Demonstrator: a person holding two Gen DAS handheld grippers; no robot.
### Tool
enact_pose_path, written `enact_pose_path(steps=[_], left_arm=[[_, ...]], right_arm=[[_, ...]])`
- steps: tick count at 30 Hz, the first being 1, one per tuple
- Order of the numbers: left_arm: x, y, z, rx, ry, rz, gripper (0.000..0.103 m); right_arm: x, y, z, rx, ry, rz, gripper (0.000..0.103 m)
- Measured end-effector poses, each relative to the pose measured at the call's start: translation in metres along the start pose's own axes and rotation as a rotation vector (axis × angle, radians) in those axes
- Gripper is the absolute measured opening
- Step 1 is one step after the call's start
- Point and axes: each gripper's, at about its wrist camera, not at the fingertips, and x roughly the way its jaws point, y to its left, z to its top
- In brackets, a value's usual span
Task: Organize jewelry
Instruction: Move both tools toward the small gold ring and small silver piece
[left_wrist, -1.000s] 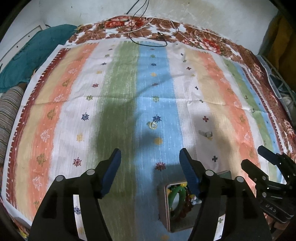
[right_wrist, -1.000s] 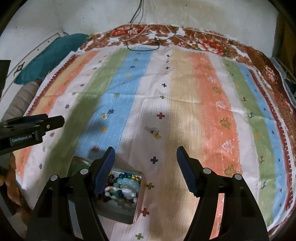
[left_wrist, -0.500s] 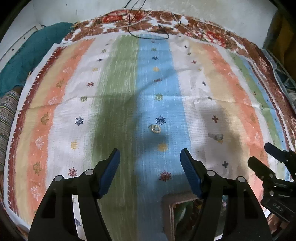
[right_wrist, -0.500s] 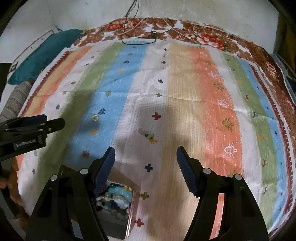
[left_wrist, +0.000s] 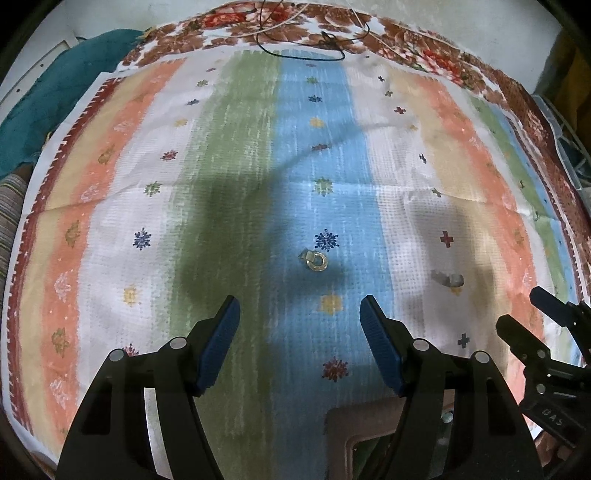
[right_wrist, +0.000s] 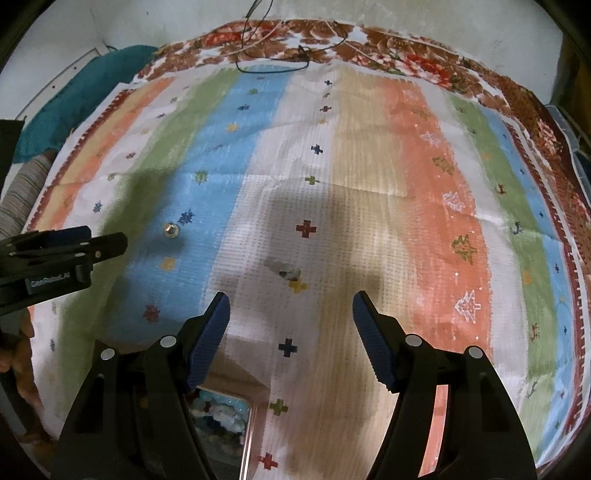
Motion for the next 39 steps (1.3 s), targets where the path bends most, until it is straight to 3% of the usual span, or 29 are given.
enact_pose_path(steps=[31,39], left_arm=[[0.062,-0.001,0.032,0.028,0.087,-0.02,0.067],[0.082,-0.004,0.038,0.05,0.125,-0.021,0.062]], right_arm=[[0.058,-0.003,0.019,0.007,0.105,0.002,0.069],[0.072,-0.001,0.023,0.002,0.129,0.003,0.069]])
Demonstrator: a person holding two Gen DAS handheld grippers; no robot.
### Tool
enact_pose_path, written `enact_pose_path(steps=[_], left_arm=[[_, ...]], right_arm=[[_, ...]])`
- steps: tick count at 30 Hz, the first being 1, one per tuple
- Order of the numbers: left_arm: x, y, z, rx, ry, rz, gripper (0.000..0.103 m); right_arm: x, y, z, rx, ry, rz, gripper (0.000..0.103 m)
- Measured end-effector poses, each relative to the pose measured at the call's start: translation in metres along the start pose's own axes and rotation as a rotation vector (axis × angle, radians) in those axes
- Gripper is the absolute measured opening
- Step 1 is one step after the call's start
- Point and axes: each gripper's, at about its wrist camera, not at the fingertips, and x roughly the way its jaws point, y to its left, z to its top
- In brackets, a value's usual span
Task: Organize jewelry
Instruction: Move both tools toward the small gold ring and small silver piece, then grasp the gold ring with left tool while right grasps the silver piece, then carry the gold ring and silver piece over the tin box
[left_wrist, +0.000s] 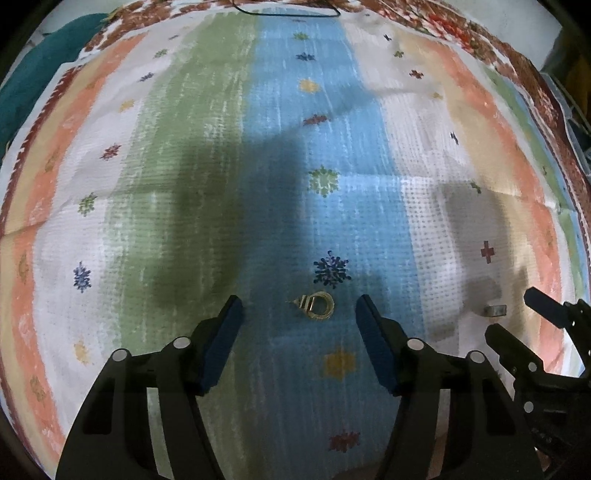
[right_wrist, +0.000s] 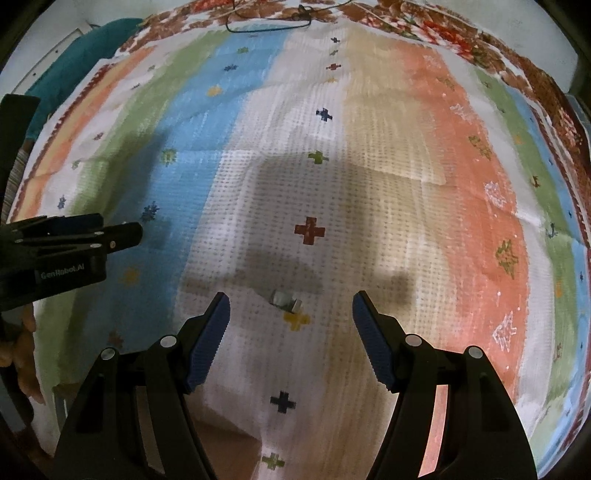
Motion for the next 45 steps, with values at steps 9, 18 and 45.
enact_pose_path(steps=[9,18,45], left_arm=[[0.01,-0.012,0.005,0.05,0.013,0.035,0.027],[0.012,-0.023,0.005,0.063,0.015,0.037,0.013],[-0.019,-0.007,-0.005,0.032,-0.032,0.028,0.013]], right_arm=[[0.019,-0.001,0.004,-0.004,0.04,-0.008,0.05],[0.02,0.006,0.006,-0.032,0.052,0.007,0.02],[-0.007,0.009,0.002,-0.032,0.002,0.039,0.02]])
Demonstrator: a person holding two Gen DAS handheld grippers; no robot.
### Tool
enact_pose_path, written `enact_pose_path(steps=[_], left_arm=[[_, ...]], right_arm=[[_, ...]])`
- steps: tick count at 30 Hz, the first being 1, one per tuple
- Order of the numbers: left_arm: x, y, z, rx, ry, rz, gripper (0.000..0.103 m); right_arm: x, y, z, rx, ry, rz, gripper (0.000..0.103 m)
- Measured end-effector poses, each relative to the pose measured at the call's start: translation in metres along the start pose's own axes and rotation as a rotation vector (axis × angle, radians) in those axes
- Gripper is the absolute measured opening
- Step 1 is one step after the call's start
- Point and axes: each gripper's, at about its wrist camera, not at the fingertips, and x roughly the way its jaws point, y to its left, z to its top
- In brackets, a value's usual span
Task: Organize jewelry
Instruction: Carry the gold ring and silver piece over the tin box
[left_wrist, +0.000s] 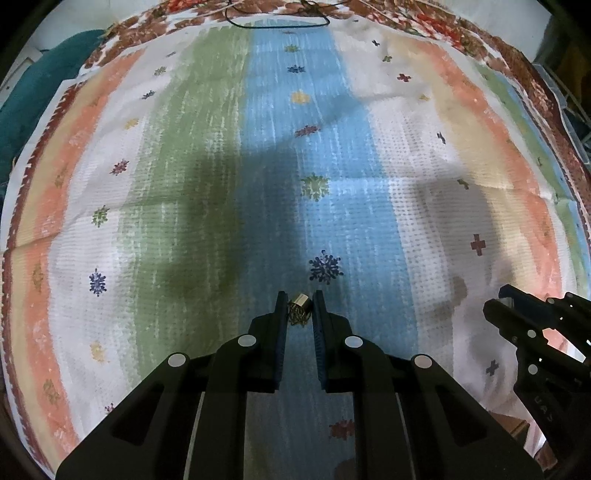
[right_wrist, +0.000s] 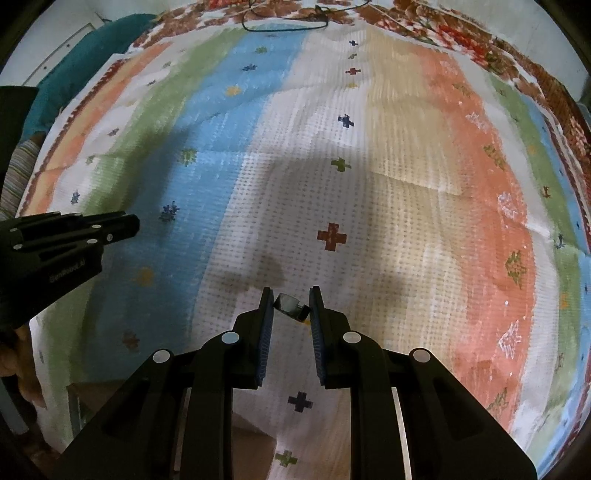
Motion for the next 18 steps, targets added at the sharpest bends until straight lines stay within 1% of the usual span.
enact_pose_path(steps=[7,10,18], left_arm=[[-0.012,-0.002,-0.008,0.001,-0.018,0.007,0.013],[-0.021,-0.003,-0.009,-0.007,-0.041,0.014,0.013],[-0.049,-0.013,-0.02,0.002,-0.088,-0.01,0.013]], right_arm=[[-0.01,0.002,-0.004,0.004,-0.019,0.005,0.02],[-0.017,0.003,-0.005,0.015,-0.027,0.022,0.02],[-0.044,0.011,-0.011,0.021,-0.078,0.052,0.02]])
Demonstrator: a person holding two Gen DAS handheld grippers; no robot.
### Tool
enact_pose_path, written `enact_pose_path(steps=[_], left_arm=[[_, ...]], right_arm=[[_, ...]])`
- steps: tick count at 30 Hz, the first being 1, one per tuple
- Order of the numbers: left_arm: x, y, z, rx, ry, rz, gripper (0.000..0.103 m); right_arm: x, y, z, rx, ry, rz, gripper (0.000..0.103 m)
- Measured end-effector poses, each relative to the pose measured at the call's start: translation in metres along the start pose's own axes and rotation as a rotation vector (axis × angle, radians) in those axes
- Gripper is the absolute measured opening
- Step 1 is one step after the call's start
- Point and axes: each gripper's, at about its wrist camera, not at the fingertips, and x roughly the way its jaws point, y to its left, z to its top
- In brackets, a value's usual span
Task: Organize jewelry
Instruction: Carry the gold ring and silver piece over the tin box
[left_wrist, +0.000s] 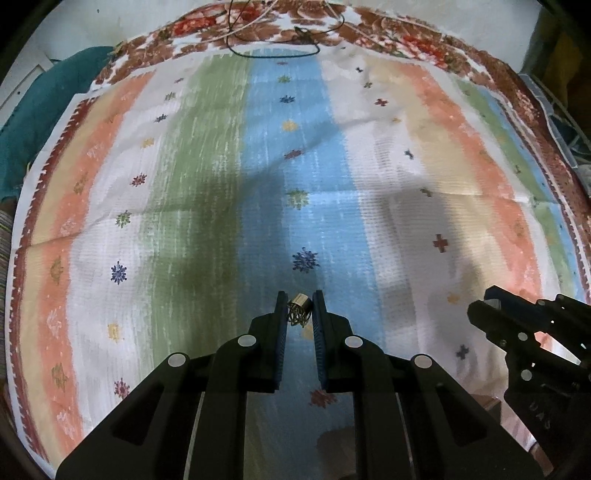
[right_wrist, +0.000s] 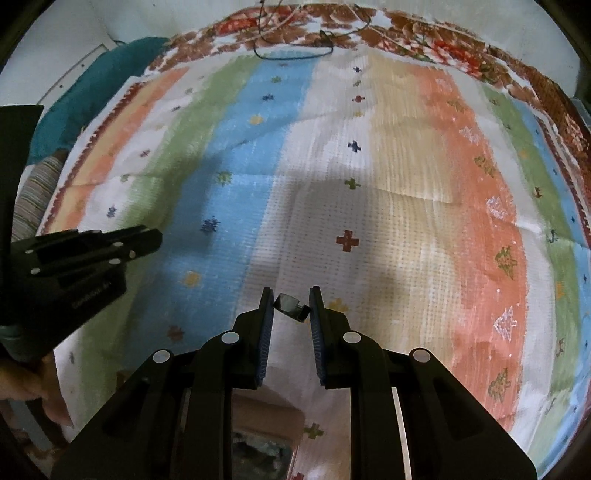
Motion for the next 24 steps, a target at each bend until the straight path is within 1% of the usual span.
enact_pose_path(steps=[2,8,15,18,21,24], left_arm=[[-0.008,-0.001,-0.001,-0.011,-0.016,-0.006,0.013],[-0.035,-0.004,-0.005,-0.031,-0.063,-0.044,0.013],[-0.058,-0.007,-0.017,-0.023,-0.103,-0.068,0.013],[-0.067,-0.01,-0.024,-0.011,-0.119,-0.067,0.013],[-0.075,-0.013,-0.029,-0.003,-0.128,-0.077,0.013],[-0.084,-0.016,-0.035,0.0,-0.143,-0.088,0.013]], right_arm=[[-0.006,0.003,-0.003,-0.021,-0.013,-0.017,0.02],[-0.023,0.004,-0.011,-0.021,-0.032,-0.001,0.02],[-0.045,0.007,-0.021,-0.008,-0.076,0.026,0.02],[-0.054,0.01,-0.027,-0.016,-0.098,0.013,0.02],[-0.063,0.01,-0.031,-0.011,-0.114,0.023,0.02],[-0.073,0.015,-0.034,-0.03,-0.152,-0.017,0.02]])
